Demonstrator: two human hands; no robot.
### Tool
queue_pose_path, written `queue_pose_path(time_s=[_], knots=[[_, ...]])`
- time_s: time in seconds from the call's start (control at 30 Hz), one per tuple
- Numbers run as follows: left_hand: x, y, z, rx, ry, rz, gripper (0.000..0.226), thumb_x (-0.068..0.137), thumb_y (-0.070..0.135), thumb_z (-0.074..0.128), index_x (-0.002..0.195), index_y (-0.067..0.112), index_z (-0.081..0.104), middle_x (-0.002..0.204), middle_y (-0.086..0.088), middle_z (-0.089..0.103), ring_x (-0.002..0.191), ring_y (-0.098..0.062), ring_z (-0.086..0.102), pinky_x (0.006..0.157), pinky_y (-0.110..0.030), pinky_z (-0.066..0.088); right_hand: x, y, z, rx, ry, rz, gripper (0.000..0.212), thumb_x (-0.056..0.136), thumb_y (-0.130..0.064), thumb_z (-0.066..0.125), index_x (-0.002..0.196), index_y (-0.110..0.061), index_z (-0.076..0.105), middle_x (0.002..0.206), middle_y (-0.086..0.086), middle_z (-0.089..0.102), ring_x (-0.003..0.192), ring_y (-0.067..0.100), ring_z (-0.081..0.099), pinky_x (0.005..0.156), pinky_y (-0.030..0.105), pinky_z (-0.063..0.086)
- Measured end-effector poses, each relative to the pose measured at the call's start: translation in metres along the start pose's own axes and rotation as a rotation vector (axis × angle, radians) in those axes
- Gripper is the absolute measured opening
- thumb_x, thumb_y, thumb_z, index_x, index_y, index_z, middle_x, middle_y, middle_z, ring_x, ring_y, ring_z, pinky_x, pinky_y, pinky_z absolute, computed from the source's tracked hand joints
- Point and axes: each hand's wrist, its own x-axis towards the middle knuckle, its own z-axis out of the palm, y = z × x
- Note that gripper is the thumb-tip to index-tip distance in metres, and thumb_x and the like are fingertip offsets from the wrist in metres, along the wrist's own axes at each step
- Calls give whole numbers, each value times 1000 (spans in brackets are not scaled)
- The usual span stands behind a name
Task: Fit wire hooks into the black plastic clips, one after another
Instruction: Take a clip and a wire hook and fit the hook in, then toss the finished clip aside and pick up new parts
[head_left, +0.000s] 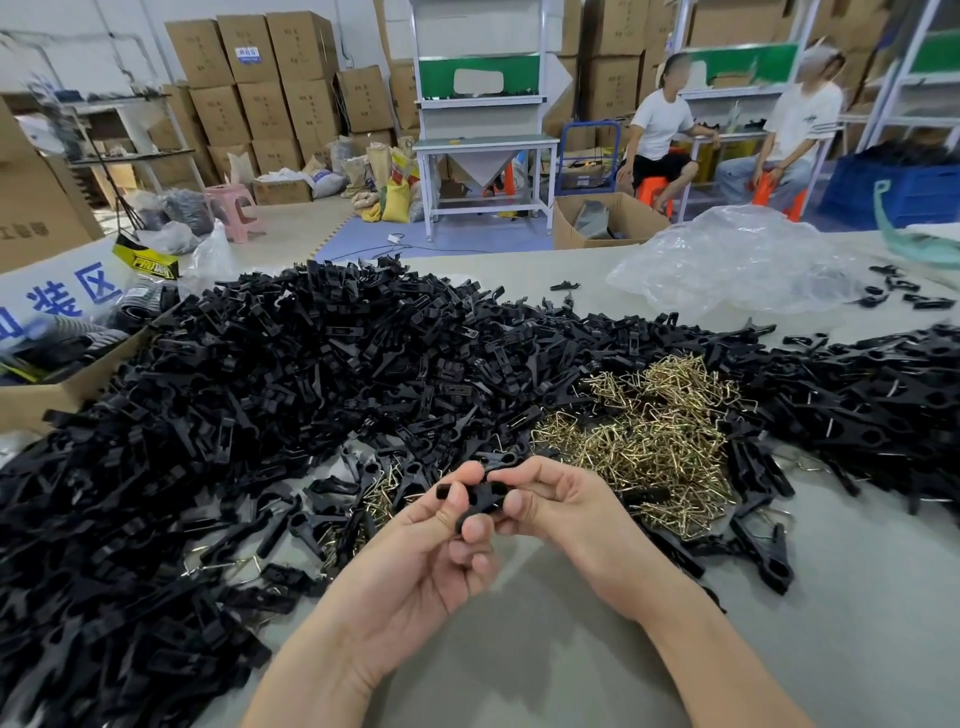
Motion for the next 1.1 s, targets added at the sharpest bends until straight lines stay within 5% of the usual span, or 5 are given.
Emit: queue_pose_path(time_s=[0.33, 0.67, 0.8, 0.97, 1.1], knots=[[19, 3, 7, 118, 122, 86, 40, 95, 45, 52, 113, 12, 67, 72, -1, 64, 51, -9, 57, 53, -26, 56, 0, -9, 3, 59, 217, -49, 39, 76, -23, 76, 111, -7, 66, 98, 12, 78, 84, 15, 72, 78, 23, 58], [26, 2, -11, 91, 125, 83, 40, 87, 40, 58, 115, 13, 69, 76, -2, 64, 56, -11, 61, 56, -27, 59, -23, -134, -105, 744, 711, -516, 31, 90, -10, 70, 117, 3, 64, 118, 16, 73, 101, 17, 73, 87, 24, 59], [27, 0, -7, 129, 197, 137, 34, 95, 39, 53, 108, 13, 70, 73, -2, 64, 55, -11, 61, 55, -27, 59, -32, -122, -99, 711, 633, -370, 32, 90, -15, 70, 116, 4, 65, 120, 21, 71, 104, 21, 73, 85, 24, 60], [16, 1, -9, 781, 475, 667, 23, 104, 30, 49, 99, 28, 72, 74, 3, 68, 57, -14, 57, 51, -28, 49, -20, -55, -28, 439, 479, -161, 22, 98, -11, 60, 117, -4, 68, 106, 23, 74, 89, 25, 74, 74, 26, 61], [7, 4, -22, 1418, 805, 920, 16, 99, 25, 54, 106, 31, 67, 102, 3, 69, 96, -24, 59, 84, -40, 46, -3, -15, 15, 55, 355, -131, 24, 105, -8, 49, 119, -13, 67, 94, 17, 77, 80, 21, 73, 74, 26, 59]])
